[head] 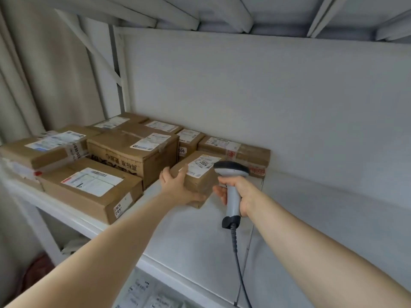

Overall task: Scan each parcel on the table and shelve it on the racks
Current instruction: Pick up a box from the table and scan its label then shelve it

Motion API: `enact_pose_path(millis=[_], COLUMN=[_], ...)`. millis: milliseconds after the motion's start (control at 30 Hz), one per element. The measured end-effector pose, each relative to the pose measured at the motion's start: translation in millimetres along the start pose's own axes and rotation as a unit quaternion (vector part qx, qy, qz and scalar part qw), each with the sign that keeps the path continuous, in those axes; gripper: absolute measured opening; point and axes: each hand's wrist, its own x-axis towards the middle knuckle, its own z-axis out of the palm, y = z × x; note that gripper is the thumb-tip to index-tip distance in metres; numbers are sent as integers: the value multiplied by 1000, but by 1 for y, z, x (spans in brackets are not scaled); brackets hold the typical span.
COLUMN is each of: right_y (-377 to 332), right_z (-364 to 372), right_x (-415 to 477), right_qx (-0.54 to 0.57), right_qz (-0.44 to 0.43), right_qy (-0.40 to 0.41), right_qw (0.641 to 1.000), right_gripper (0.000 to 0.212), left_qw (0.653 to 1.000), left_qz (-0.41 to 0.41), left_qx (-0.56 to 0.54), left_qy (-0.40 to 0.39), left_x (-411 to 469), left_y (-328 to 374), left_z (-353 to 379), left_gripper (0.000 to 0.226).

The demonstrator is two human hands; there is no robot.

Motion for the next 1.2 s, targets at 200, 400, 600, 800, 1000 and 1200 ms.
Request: enact_pose_path(millis=[200, 400, 600, 800, 1000, 1200], right_y=[-2, 1, 1, 2, 8, 11], right_z=[1, -4, -4, -1, 9, 5], right_x=[3, 5, 6, 5, 6, 5], right_qx=[-3, 14, 23, -2, -3, 15], right_qz=[-13, -19, -23, -30, -16, -14], right_qy=[21, 50, 59, 54, 45, 63], right_qw=[1000, 998, 998, 998, 999, 998], right_gripper=[17, 16, 11, 11, 15, 22], left_qw=[999, 999, 999, 993, 996, 996], left_qz=[4, 6, 10, 39, -17, -13], left_qx=[42, 49, 46, 76, 62, 75], left_qy=[20, 15, 14, 76, 68, 41], left_x=[19, 33, 35, 12, 11, 31], left_y=[3, 6, 7, -19, -23, -14], left_z=[3, 4, 2, -5, -15, -16], left_gripper=[104, 105, 104, 95, 95, 93])
